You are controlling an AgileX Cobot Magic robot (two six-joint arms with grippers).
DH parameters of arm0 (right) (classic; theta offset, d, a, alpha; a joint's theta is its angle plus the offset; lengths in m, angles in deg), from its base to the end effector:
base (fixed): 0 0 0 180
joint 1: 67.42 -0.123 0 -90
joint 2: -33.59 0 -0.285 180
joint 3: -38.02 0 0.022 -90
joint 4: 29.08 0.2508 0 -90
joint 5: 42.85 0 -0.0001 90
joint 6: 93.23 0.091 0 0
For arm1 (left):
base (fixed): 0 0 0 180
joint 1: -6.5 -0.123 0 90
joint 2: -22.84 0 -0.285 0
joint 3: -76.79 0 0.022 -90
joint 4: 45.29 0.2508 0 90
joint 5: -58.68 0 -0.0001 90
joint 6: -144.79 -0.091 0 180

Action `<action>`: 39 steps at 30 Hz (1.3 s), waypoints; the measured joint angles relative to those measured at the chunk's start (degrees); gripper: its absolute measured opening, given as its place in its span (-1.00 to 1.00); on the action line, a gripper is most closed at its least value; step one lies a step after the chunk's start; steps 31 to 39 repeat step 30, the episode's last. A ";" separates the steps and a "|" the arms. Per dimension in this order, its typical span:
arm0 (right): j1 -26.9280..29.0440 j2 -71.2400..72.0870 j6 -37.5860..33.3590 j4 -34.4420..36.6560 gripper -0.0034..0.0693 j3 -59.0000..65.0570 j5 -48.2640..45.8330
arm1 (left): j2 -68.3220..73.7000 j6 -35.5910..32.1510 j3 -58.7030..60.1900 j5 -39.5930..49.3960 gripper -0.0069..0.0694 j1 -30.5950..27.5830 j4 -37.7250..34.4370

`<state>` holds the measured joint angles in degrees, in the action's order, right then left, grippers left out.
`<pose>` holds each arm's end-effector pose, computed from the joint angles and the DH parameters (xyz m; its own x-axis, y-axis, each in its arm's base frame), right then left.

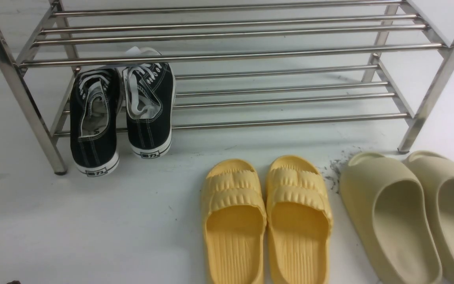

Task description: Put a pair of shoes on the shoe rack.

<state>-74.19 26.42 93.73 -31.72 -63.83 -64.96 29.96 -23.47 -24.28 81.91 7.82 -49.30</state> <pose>0.0520 0.0046 0.1736 -0.3042 0.0431 -0.9516 -0.0777 0.9945 0.0699 0.0517 -0.0037 0.1675 -0.3304 -0.2583 -0.9078 -0.0403 0.9648 -0.2599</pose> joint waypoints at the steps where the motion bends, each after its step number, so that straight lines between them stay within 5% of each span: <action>1: 0.00 0.00 0.00 0.00 -0.23 0.00 0.00 | 0.00 0.00 0.00 0.00 -0.77 0.00 0.00; 39: 0.00 0.00 0.00 0.00 -0.23 0.00 0.00 | 0.00 0.00 0.00 0.00 -0.69 0.00 0.00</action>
